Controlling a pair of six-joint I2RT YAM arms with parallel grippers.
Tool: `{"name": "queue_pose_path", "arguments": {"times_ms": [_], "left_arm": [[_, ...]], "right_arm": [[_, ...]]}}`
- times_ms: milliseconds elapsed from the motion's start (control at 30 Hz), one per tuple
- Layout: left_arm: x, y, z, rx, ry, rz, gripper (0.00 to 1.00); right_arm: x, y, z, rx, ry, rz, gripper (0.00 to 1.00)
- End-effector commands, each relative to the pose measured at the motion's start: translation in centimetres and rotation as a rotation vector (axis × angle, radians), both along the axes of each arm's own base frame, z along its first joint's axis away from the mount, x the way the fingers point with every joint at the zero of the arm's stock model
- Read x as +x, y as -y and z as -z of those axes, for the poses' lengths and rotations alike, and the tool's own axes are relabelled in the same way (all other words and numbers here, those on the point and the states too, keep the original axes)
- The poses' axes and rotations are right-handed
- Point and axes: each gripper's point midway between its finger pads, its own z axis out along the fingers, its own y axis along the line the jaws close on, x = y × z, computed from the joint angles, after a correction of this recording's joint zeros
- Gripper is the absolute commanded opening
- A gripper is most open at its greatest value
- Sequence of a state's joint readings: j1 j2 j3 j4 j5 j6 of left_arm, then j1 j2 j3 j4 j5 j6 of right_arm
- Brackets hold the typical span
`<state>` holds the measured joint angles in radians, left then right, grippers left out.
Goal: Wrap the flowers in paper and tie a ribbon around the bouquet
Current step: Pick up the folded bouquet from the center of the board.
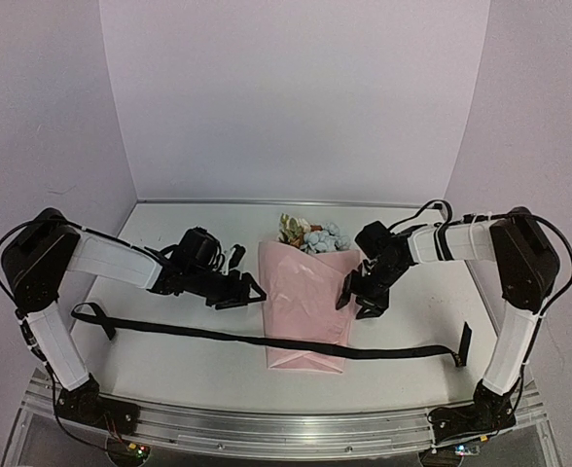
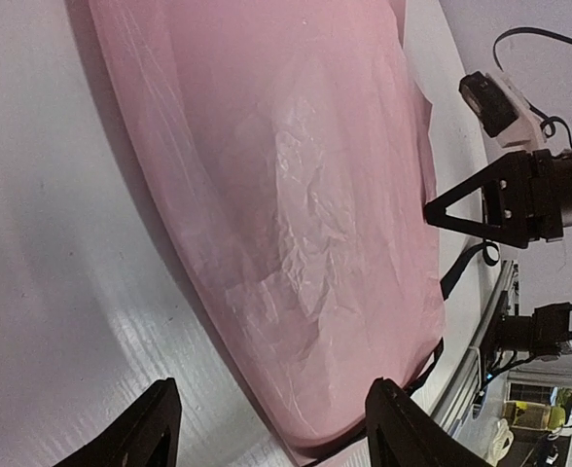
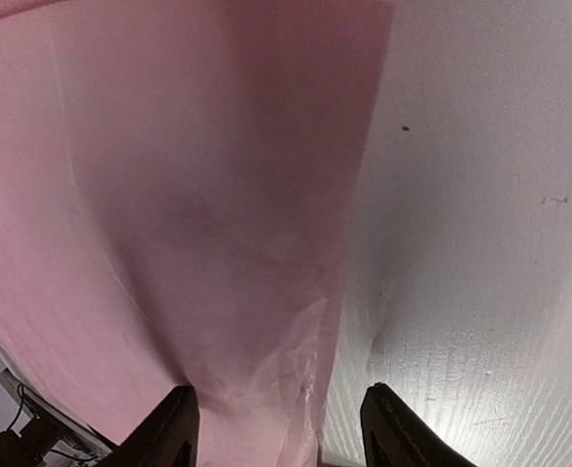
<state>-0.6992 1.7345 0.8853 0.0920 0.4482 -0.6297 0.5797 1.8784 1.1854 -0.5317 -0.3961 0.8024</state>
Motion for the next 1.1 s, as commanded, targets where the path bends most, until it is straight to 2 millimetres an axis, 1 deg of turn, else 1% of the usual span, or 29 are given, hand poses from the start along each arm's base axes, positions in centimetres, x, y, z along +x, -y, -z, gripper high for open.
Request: {"name": "queue_pose_path", "arguments": {"times_ms": [0, 200, 300, 400, 533, 600, 667, 800, 933, 1067], "left_arm": [[1.1, 3.1, -1.6, -0.107, 0.020, 0.047, 0.65], [1.8, 3.8, 0.4, -0.079, -0.029, 0.034, 0.57], [2.1, 4.0, 1.4, -0.056, -0.056, 0.021, 0.55], [2.2, 4.2, 1.9, -0.033, -0.072, 0.014, 0.54], [2.5, 4.5, 2.4, -0.014, -0.087, 0.005, 0.53], [2.7, 4.5, 2.8, 0.006, -0.098, -0.005, 0.50], [3.1, 4.6, 3.0, 0.018, -0.102, -0.017, 0.46], [4.3, 4.9, 3.1, 0.045, -0.090, -0.036, 0.36], [5.1, 5.4, 3.7, 0.082, -0.102, -0.038, 0.28], [6.0, 5.8, 3.8, 0.100, -0.102, -0.039, 0.21]], "right_arm": [[0.8, -1.2, 0.2, 0.043, 0.014, 0.024, 0.53], [0.9, -1.4, 0.7, 0.052, 0.006, 0.032, 0.37], [1.1, -1.6, 0.9, 0.056, 0.002, 0.037, 0.32], [1.3, -1.8, 1.0, 0.059, 0.000, 0.036, 0.27], [1.5, -2.0, 1.2, 0.061, -0.003, 0.037, 0.15], [1.7, -2.1, 1.2, 0.059, -0.001, 0.041, 0.06], [1.9, -2.0, 1.3, 0.055, 0.004, 0.044, 0.02], [2.7, -2.0, 1.3, 0.048, 0.018, 0.044, 0.00], [3.8, -1.7, 1.3, 0.043, 0.034, 0.058, 0.00], [5.0, -1.4, 1.1, 0.045, 0.049, 0.072, 0.00]]}}
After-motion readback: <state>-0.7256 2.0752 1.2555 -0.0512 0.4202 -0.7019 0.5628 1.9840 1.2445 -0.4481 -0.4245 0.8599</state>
